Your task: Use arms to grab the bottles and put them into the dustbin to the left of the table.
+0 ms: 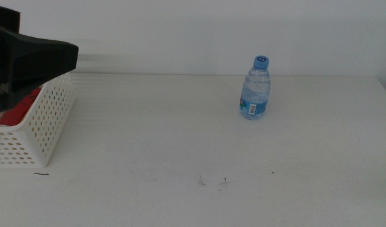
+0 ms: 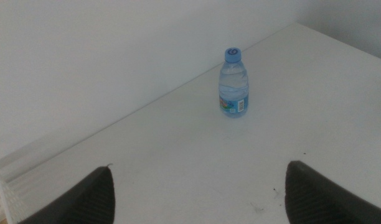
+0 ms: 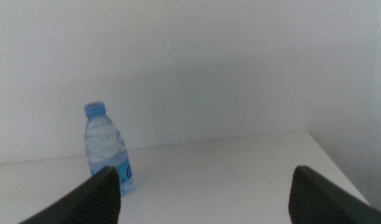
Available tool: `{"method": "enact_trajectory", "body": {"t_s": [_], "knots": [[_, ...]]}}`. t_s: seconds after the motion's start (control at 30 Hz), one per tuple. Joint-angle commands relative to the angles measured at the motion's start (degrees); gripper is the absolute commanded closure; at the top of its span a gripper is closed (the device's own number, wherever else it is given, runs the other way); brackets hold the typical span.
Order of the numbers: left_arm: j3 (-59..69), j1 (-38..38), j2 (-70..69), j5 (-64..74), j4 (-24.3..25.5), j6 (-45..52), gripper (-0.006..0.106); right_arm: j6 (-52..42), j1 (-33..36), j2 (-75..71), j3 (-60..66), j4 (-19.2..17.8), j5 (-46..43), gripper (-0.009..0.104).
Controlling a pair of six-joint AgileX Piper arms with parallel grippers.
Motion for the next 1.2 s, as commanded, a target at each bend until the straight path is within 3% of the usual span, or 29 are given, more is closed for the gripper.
{"method": "enact_trajectory", "body": {"t_s": [0.0, 0.07, 0.33, 0.6, 0.7, 0.83, 0.9, 1.03, 1.17], "knots": [[-0.2, -0.1, -0.2, -0.5, -0.1, -0.8, 0.007, -0.3, -0.2, 3.8, 0.2, 0.0, -4.7, 0.007], [-0.2, -0.1, -0.2, -0.5, -0.1, -0.8, 0.007, -0.3, -0.2, 10.2, 0.2, -1.3, -11.0, 0.007], [-0.2, -0.1, -0.2, -0.5, -0.1, -0.8, 0.007, 2.5, -0.2, 42.7, 0.2, -15.7, -42.8, 0.007], [-0.2, -0.1, -0.1, -1.0, -0.1, -0.8, 0.007, 7.2, -0.2, 69.8, 0.2, -15.6, -73.1, 0.007], [-0.2, -0.1, -0.1, -1.0, -0.1, -0.8, 0.007, 7.6, -0.2, 77.4, -2.8, -15.6, -73.1, 0.007], [-0.2, -0.1, -0.1, -1.0, -0.1, -0.8, 0.007, 12.6, 0.6, 85.6, -9.3, -18.8, -73.1, 0.007], [-0.2, -0.1, -0.1, -1.0, -0.1, -0.8, 0.007, 11.7, 2.8, 88.5, -12.1, -16.9, -73.1, 0.007], [-0.2, -0.1, -0.1, -1.0, -0.1, -0.8, 0.007, 8.1, 9.5, 94.0, -18.4, -8.3, -73.1, 0.007], [-0.2, -0.1, -0.1, -1.0, -0.1, -0.8, 0.007, -1.6, 14.8, 100.2, -26.5, -7.2, -70.8, 0.007]]}}
